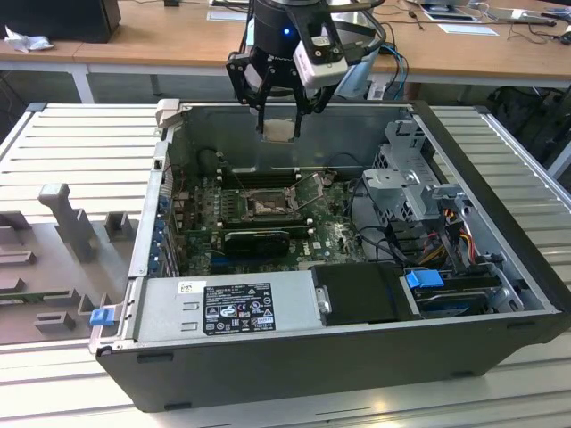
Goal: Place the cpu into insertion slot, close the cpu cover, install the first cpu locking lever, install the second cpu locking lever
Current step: 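Place the cpu into insertion slot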
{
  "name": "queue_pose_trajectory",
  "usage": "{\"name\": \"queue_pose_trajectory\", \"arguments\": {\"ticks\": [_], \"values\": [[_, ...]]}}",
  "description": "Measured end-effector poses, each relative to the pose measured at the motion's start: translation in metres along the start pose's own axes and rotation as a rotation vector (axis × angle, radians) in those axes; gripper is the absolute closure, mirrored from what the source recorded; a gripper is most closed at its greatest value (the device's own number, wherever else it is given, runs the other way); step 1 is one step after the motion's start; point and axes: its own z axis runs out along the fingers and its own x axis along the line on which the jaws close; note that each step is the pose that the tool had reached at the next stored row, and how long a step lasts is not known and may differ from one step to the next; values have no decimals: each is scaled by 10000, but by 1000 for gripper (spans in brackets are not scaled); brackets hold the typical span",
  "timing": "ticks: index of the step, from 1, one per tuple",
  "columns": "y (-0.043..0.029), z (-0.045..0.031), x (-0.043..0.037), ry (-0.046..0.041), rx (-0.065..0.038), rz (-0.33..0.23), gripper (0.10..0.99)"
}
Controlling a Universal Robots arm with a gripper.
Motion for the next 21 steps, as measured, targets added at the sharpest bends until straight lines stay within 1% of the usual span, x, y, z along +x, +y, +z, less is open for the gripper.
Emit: {"name": "queue_pose_trajectory", "arguments": {"ticks": [7,10,15,21], "values": [[0,0,0,-19,-3,202,561],[0,3,0,-53,-10,592,561],[-1,8,0,-127,-26,1412,561],[-1,12,0,-177,-39,1975,561]]}}
